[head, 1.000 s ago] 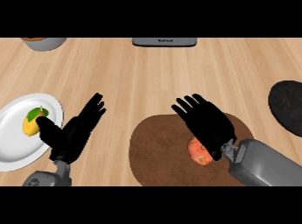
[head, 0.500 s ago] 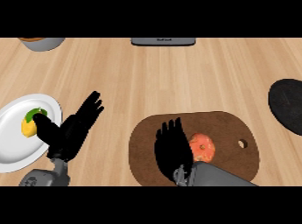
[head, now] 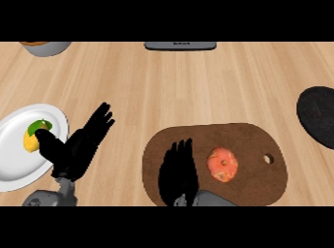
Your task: Pick the squash from the cutting board and place it in the pan
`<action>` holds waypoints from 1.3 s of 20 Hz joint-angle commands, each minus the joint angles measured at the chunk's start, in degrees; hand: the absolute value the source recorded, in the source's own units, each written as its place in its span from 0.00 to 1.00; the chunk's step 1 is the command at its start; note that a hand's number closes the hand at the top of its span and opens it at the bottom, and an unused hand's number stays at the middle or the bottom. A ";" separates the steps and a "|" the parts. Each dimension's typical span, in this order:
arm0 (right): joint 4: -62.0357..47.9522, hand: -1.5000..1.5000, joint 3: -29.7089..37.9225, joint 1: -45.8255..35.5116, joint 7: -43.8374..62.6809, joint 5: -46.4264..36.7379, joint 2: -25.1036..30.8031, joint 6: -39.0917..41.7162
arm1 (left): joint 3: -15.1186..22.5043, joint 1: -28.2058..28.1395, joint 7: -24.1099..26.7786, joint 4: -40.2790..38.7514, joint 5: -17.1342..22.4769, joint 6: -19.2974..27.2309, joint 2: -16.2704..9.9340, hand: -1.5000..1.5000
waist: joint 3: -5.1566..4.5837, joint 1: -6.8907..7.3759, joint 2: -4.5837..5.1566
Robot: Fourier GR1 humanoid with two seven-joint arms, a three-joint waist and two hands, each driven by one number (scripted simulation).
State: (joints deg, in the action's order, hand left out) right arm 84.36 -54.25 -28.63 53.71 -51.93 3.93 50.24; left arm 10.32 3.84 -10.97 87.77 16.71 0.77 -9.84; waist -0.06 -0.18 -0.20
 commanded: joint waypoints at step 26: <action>-3.94 1.00 -1.62 1.65 -17.10 -23.19 12.18 -6.98 | -3.00 3.24 -4.43 0.16 -2.34 -0.92 3.13 0.50 | 0.07 0.52 0.32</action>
State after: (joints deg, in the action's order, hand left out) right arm 84.58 -53.16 -25.08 42.18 -73.10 14.03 49.48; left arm 8.06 4.26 -13.61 89.44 14.33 -0.85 -7.52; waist -0.03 0.26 -0.09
